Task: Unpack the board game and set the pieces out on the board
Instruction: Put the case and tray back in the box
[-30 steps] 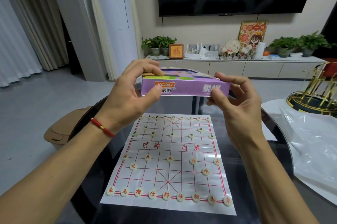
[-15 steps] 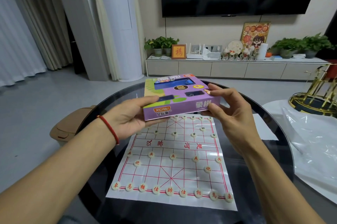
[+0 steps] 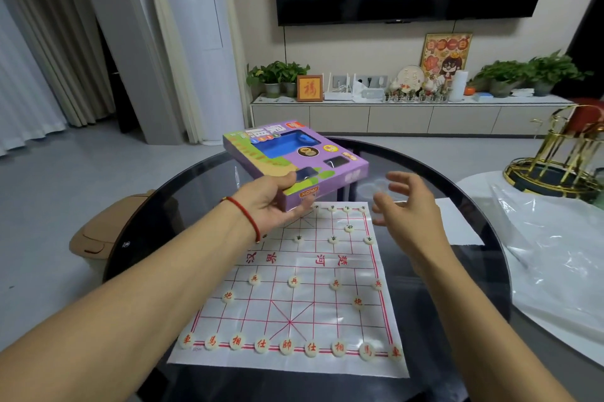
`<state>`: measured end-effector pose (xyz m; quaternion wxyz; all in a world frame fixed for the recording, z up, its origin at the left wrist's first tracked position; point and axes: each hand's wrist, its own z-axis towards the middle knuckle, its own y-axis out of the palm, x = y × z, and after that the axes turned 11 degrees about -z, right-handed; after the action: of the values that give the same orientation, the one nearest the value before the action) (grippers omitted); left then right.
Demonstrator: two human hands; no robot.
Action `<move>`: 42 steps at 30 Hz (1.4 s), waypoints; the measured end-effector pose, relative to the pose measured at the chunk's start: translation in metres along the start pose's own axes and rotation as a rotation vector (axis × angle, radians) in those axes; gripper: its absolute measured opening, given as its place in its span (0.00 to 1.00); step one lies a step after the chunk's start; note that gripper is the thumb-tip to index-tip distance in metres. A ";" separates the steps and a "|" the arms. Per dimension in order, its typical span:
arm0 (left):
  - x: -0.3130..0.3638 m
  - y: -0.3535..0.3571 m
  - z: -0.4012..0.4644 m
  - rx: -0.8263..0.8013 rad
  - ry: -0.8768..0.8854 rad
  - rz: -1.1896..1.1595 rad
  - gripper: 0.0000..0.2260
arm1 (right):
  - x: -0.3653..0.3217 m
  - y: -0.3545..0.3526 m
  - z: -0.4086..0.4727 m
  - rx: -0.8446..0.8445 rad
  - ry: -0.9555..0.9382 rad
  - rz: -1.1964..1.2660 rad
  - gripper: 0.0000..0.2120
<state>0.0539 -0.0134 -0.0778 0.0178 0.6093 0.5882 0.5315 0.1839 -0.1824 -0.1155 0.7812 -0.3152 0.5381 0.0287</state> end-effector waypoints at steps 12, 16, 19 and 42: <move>-0.049 0.098 0.163 0.020 -0.046 -0.039 0.19 | 0.017 -0.045 0.029 0.030 0.025 -0.374 0.17; -0.071 0.112 0.194 -0.020 -0.077 0.016 0.18 | 0.022 -0.057 0.030 0.014 0.043 -0.413 0.17; -0.080 0.117 0.208 -0.042 -0.107 0.125 0.18 | 0.024 -0.059 0.028 -0.020 0.050 -0.455 0.16; -0.113 0.140 0.249 0.258 0.232 1.221 0.13 | 0.049 -0.070 0.027 -0.301 0.064 -0.917 0.14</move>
<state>0.3471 0.0108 -0.1666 -0.4258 0.7708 0.1923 0.4332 0.2535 -0.2384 -0.1196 0.6422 -0.6301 0.3574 -0.2507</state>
